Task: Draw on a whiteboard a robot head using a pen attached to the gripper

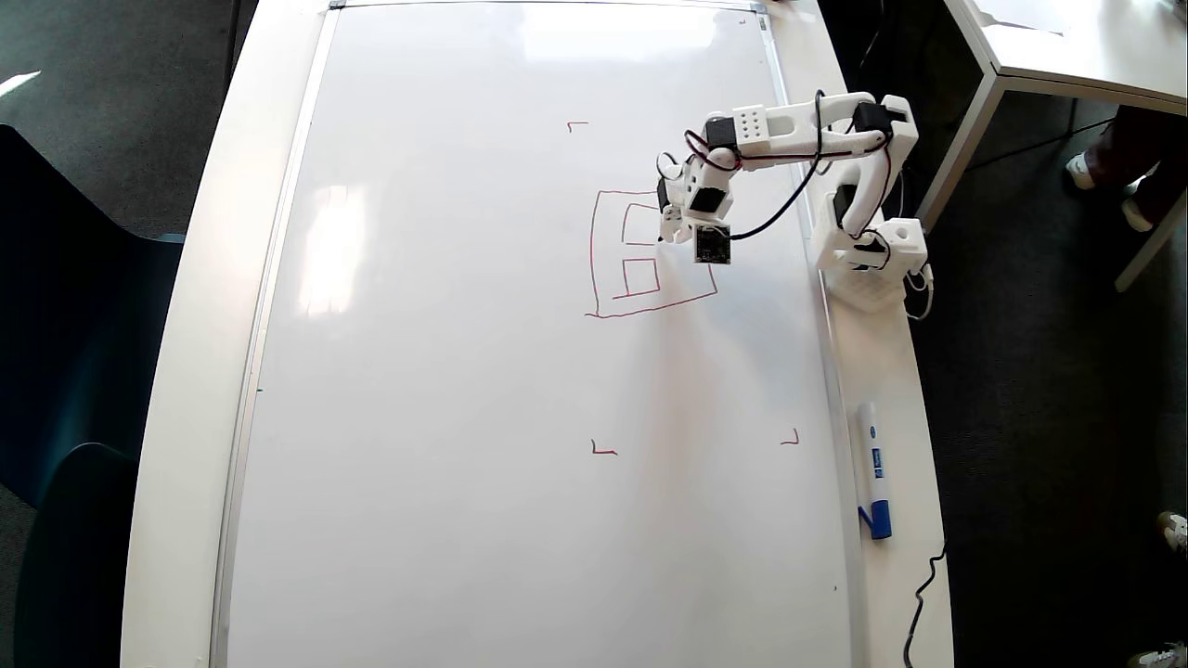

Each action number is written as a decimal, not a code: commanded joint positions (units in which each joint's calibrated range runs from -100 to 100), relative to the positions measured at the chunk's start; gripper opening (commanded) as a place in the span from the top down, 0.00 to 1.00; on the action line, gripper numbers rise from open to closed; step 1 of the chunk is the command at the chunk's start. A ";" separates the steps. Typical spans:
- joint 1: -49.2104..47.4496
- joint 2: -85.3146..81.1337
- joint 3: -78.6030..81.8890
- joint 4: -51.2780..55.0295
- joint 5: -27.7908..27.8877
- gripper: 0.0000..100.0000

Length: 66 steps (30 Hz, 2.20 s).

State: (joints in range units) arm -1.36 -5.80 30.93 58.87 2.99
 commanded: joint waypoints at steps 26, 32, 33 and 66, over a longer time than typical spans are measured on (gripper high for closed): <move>-0.23 3.75 -4.01 -2.74 -0.04 0.99; 1.25 3.66 -4.01 -2.74 0.12 0.99; 1.69 3.58 -4.01 -2.40 0.23 0.99; 11.34 2.99 -4.01 -1.87 1.36 0.99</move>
State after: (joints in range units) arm 9.28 -1.91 28.28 56.50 3.41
